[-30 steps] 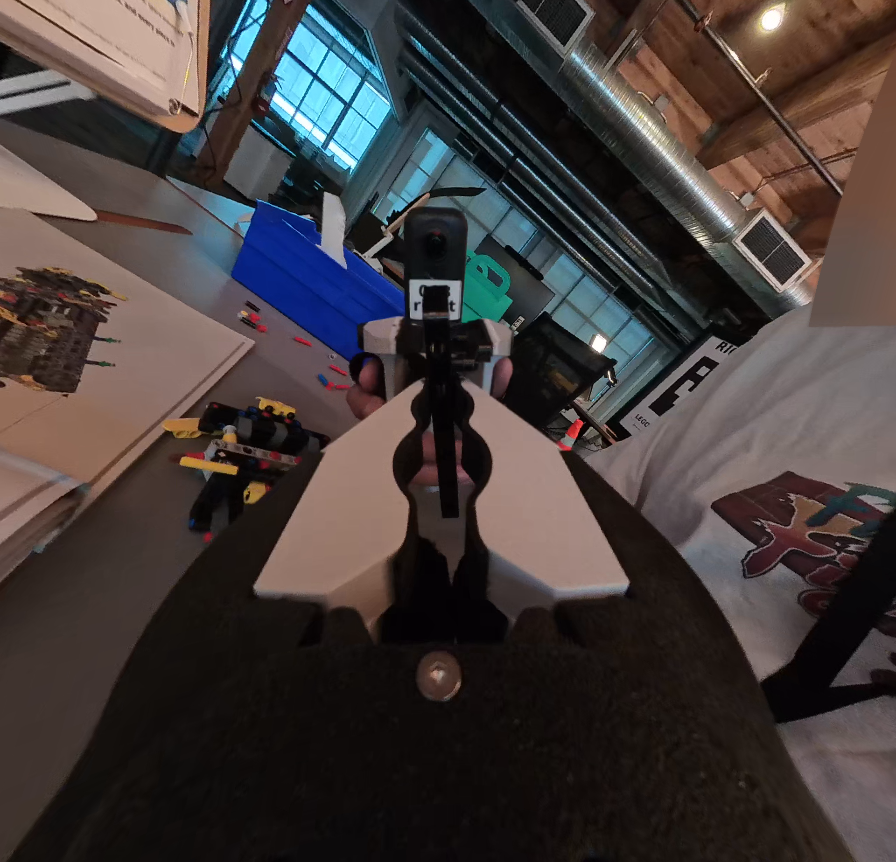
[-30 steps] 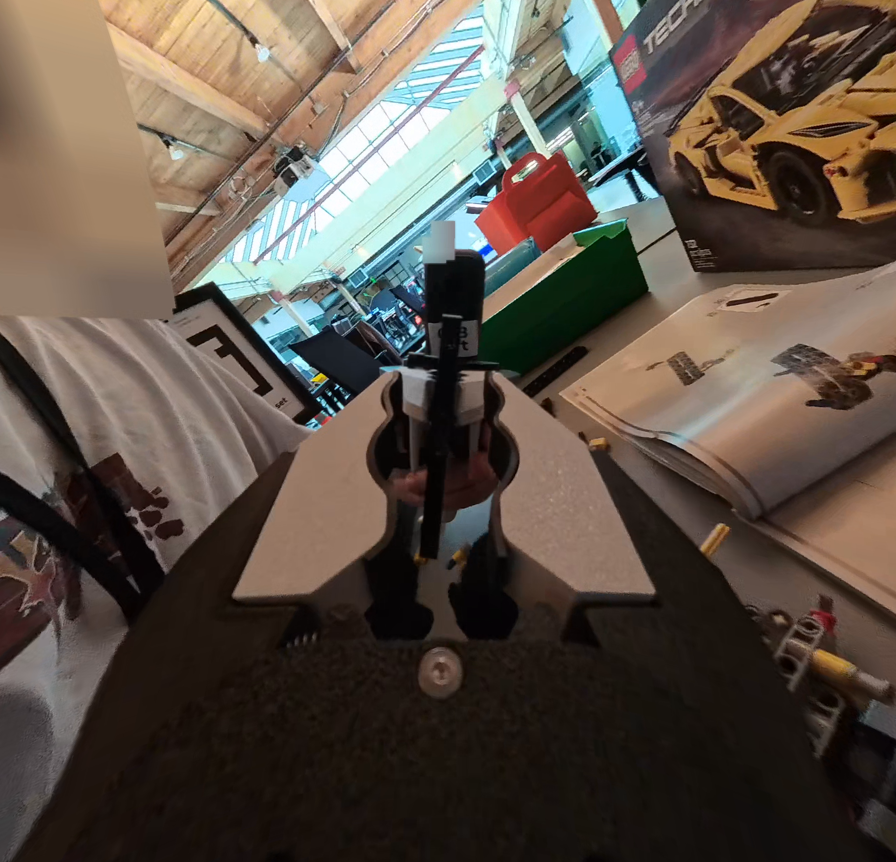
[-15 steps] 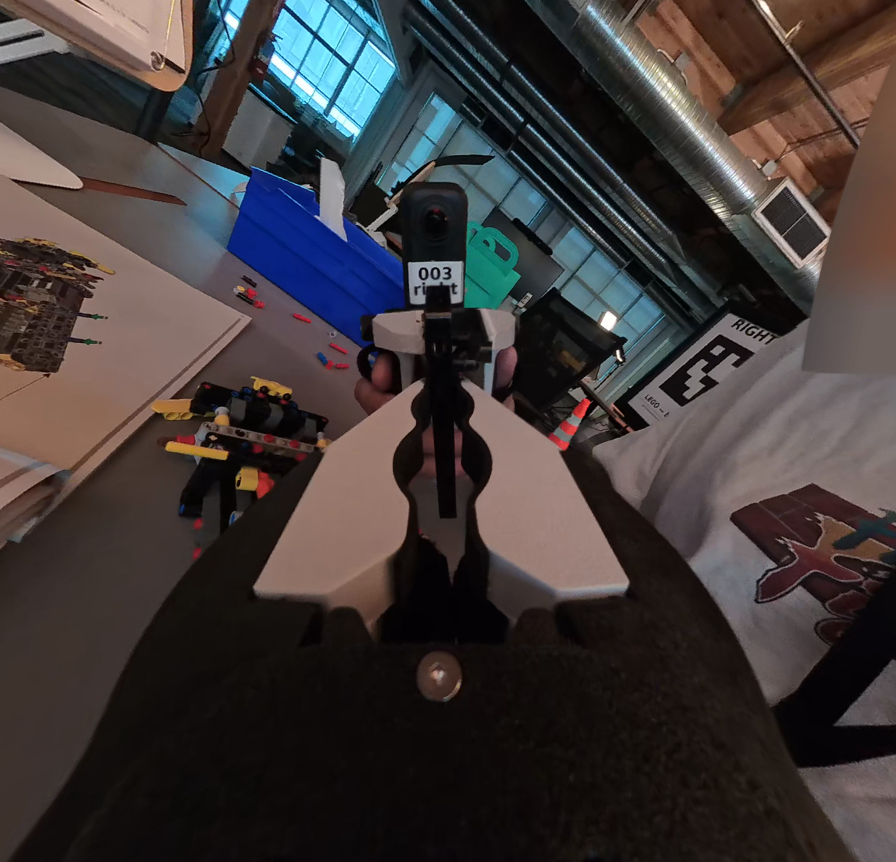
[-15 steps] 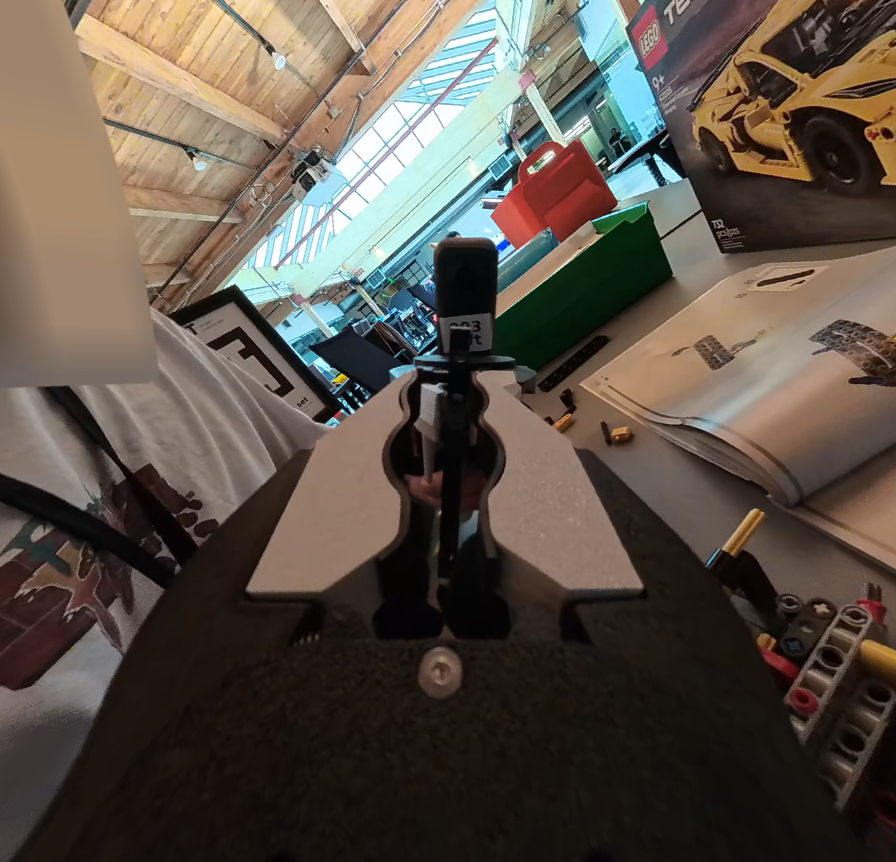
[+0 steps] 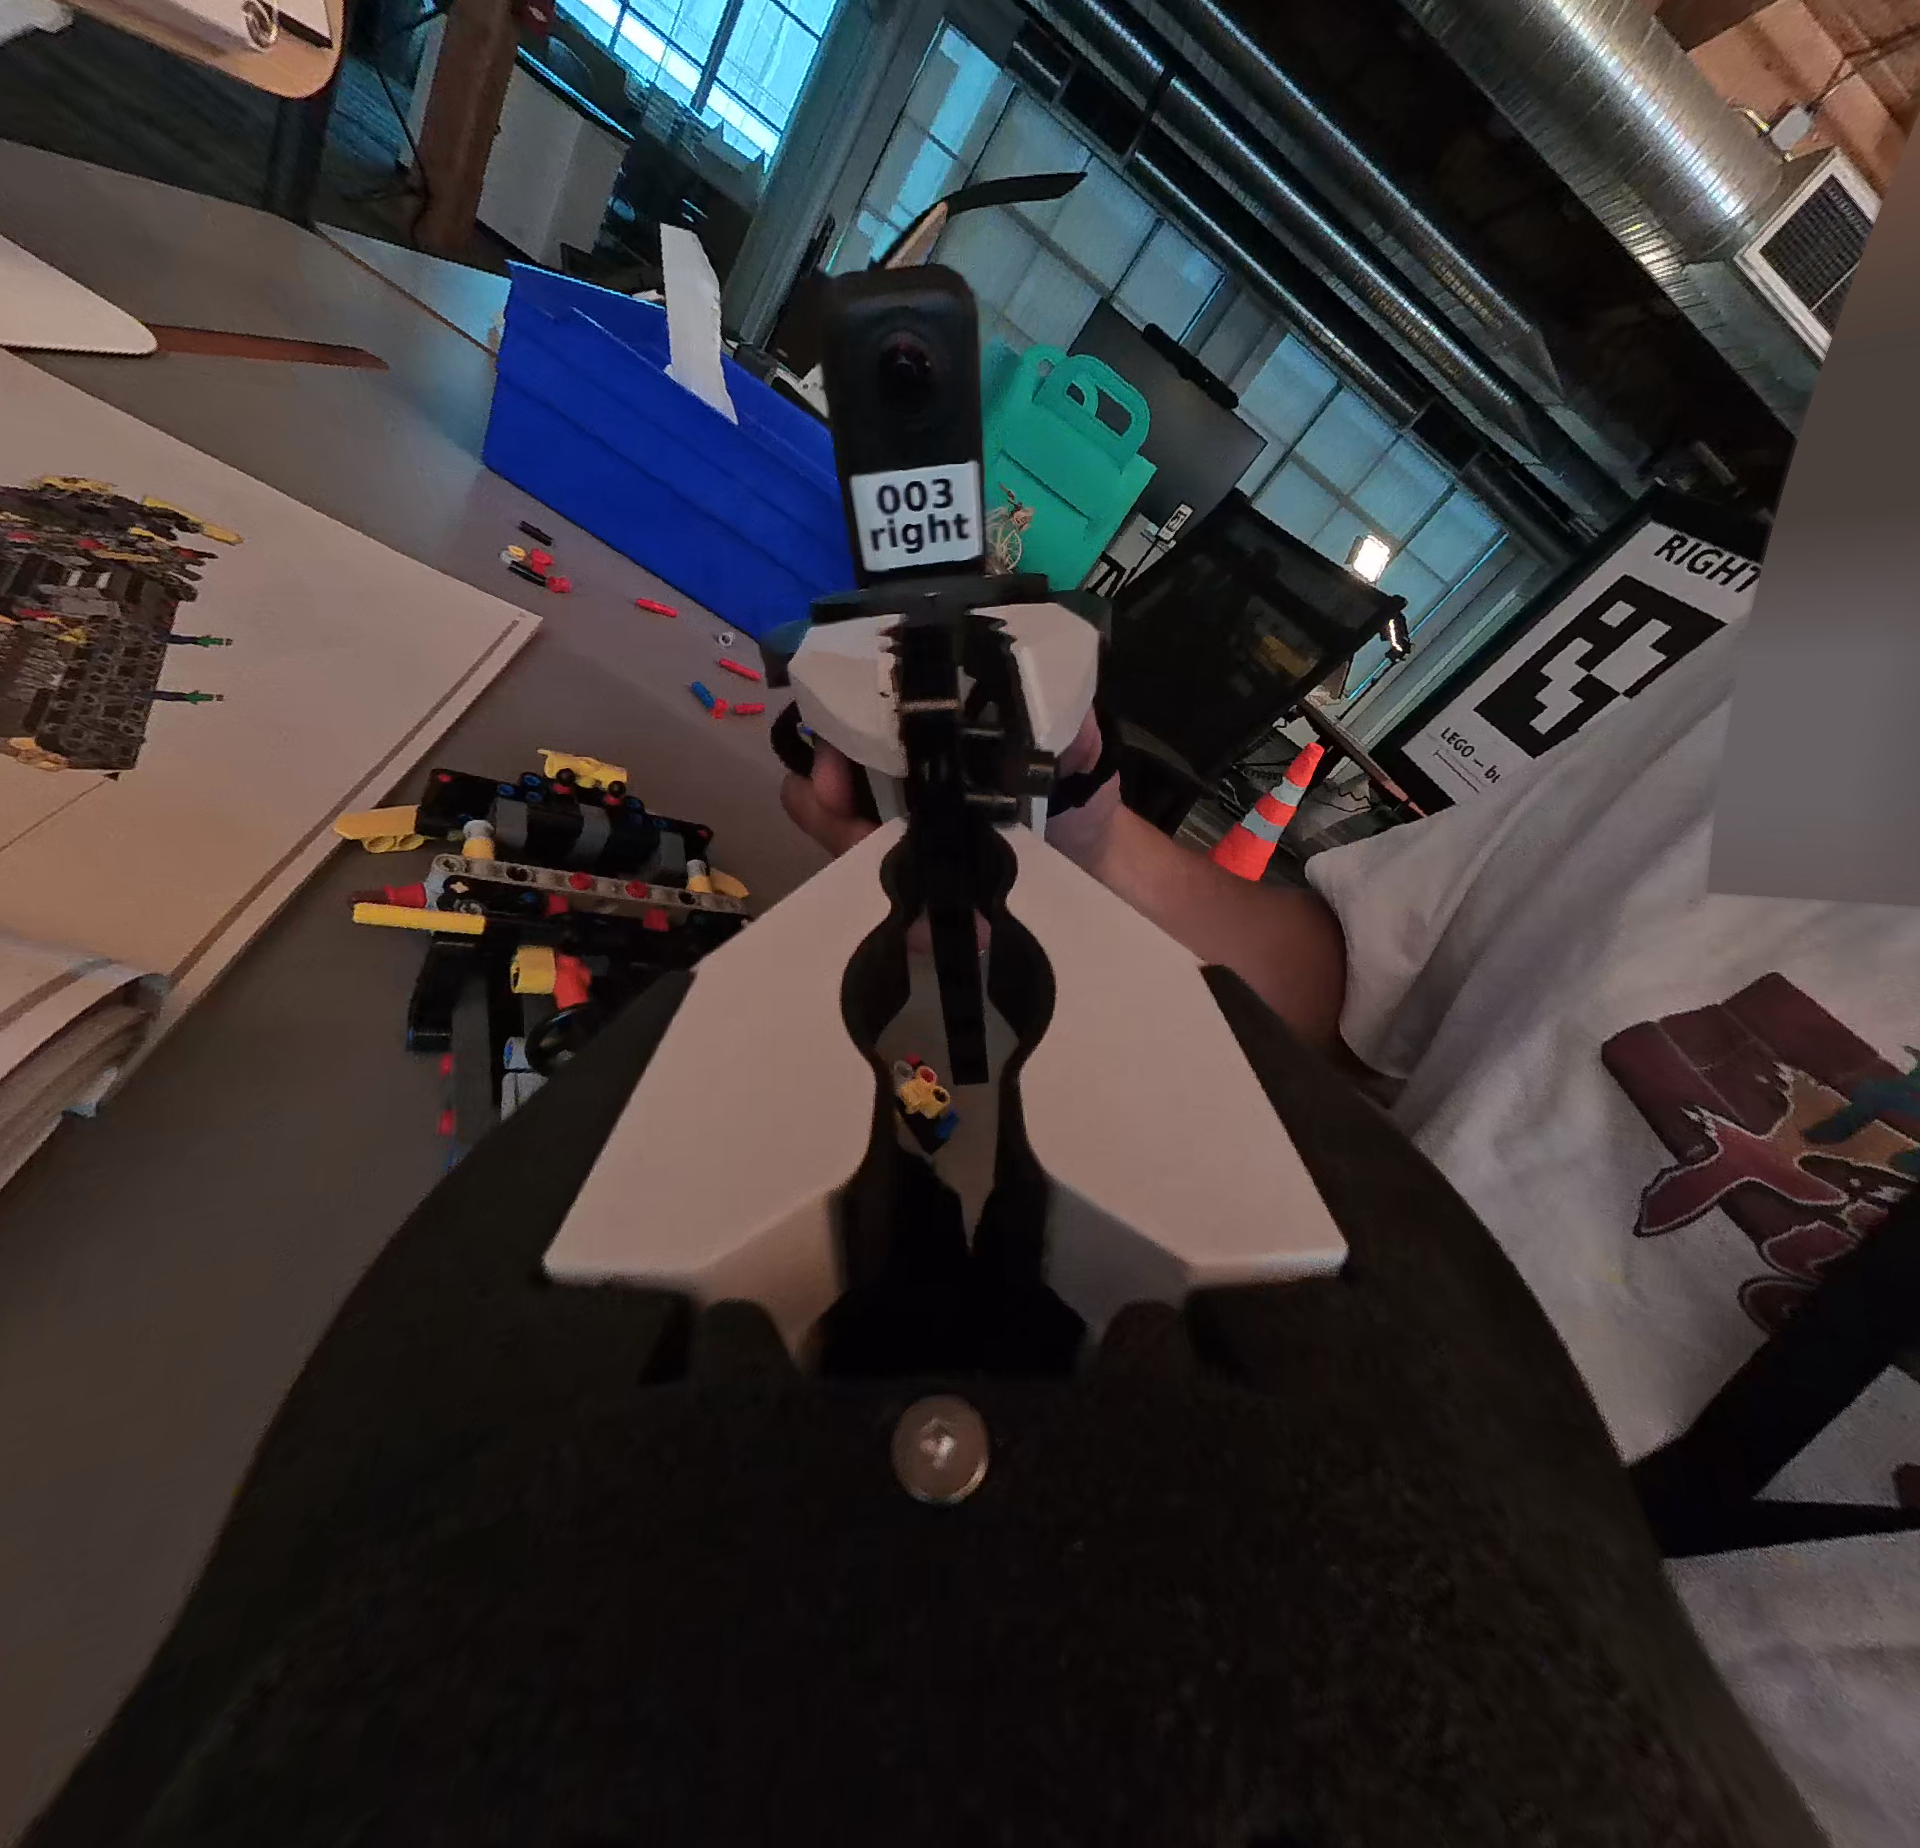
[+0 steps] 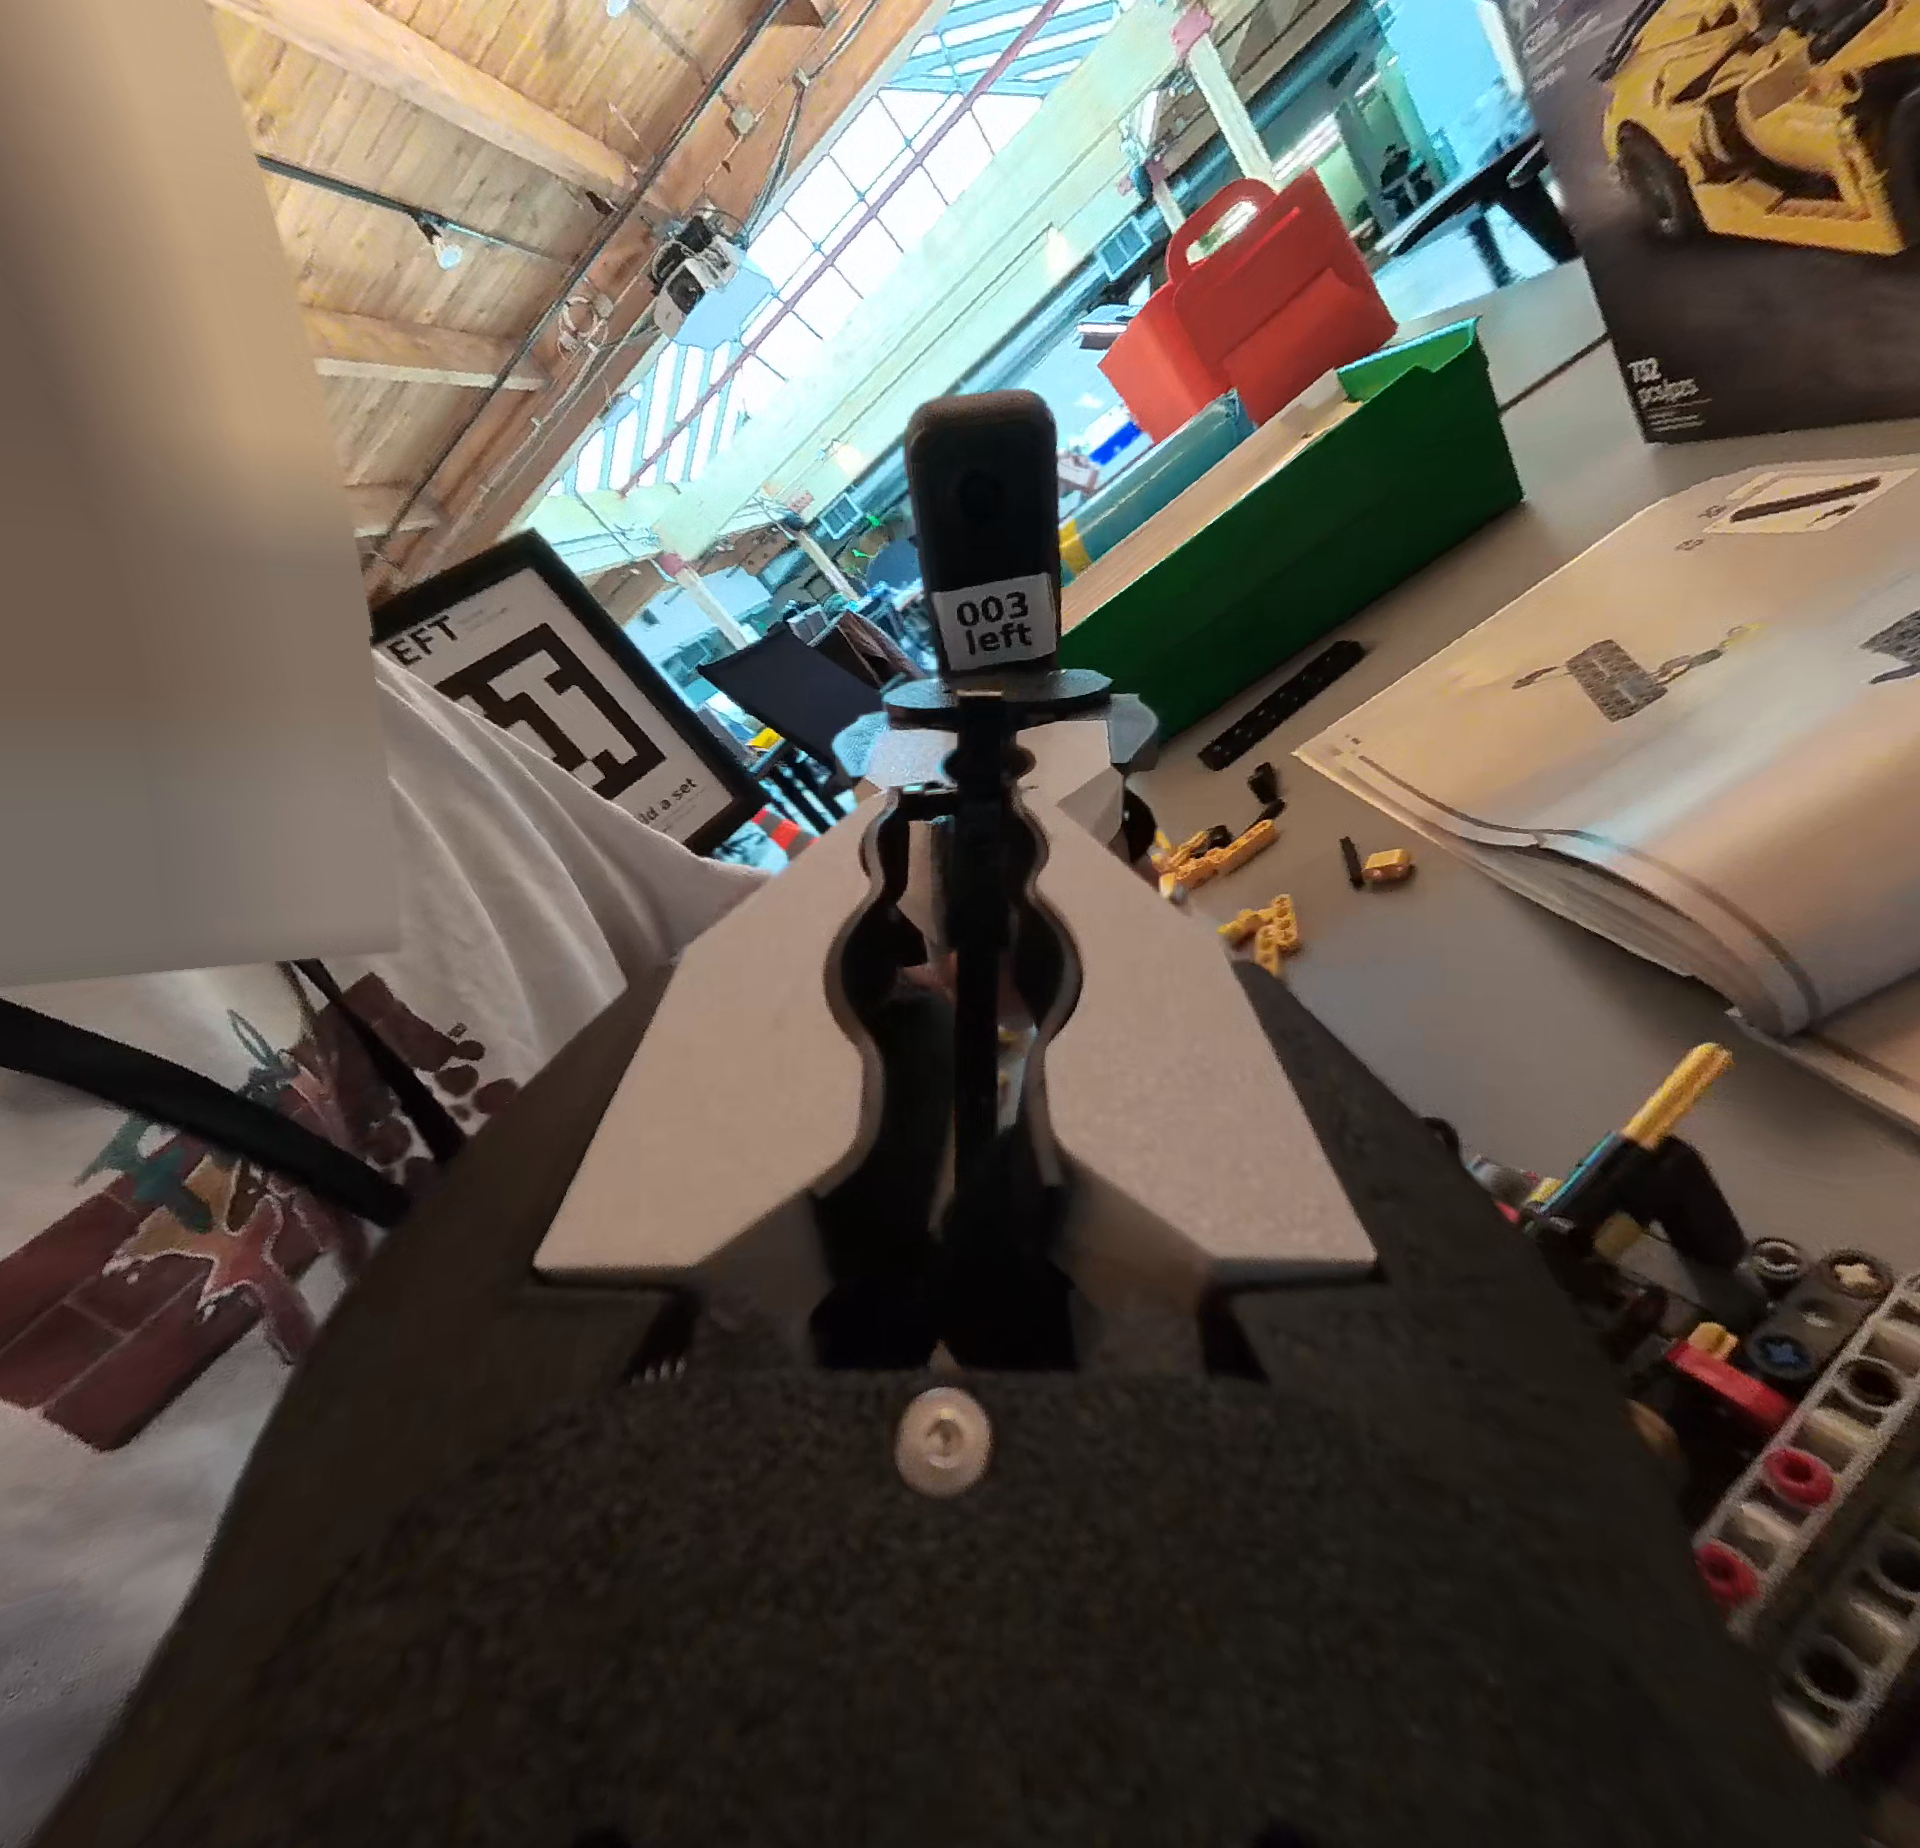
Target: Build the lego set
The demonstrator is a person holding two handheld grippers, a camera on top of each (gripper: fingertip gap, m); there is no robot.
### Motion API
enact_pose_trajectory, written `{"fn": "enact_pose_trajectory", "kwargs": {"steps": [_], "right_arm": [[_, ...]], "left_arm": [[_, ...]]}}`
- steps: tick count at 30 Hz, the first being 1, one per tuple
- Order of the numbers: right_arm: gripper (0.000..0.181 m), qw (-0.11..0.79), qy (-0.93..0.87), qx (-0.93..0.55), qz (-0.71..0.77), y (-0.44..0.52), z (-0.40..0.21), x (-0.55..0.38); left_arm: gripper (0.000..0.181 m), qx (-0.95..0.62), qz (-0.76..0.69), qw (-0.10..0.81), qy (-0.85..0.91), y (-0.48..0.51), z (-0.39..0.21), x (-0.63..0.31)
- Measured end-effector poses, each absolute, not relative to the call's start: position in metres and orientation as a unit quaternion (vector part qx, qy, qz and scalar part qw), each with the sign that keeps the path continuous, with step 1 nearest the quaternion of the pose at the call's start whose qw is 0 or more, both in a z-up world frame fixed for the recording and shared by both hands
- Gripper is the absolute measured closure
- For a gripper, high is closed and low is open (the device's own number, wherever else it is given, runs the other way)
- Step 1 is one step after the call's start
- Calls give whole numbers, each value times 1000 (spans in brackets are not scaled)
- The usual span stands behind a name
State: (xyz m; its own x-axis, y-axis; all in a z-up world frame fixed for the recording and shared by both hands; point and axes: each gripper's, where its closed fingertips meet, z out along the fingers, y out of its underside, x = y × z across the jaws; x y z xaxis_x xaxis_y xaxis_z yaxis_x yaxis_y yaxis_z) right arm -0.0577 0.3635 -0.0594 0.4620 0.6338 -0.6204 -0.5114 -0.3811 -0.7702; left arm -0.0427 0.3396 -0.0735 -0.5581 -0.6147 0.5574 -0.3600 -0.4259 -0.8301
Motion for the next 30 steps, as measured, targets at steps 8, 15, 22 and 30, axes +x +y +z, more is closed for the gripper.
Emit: {"fn": "enact_pose_trajectory", "kwargs": {"steps": [8, 15, 22, 30], "right_arm": [[171, 542, -38, -632, 552, 361, -56, -62], [171, 556, -30, -635, 535, 359, -54, -49], [170, 548, -29, -635, 544, 357, -55, -50], [170, 534, -33, -620, 575, 353, -51, -54]], "left_arm": [[172, -442, -692, 122, 558, 335, -71, -47], [162, -435, -705, 125, 546, 339, -65, -47], [163, -433, -734, 120, 510, 350, -53, -48], [165, -413, -741, 128, 514, 345, -48, -53]]}}
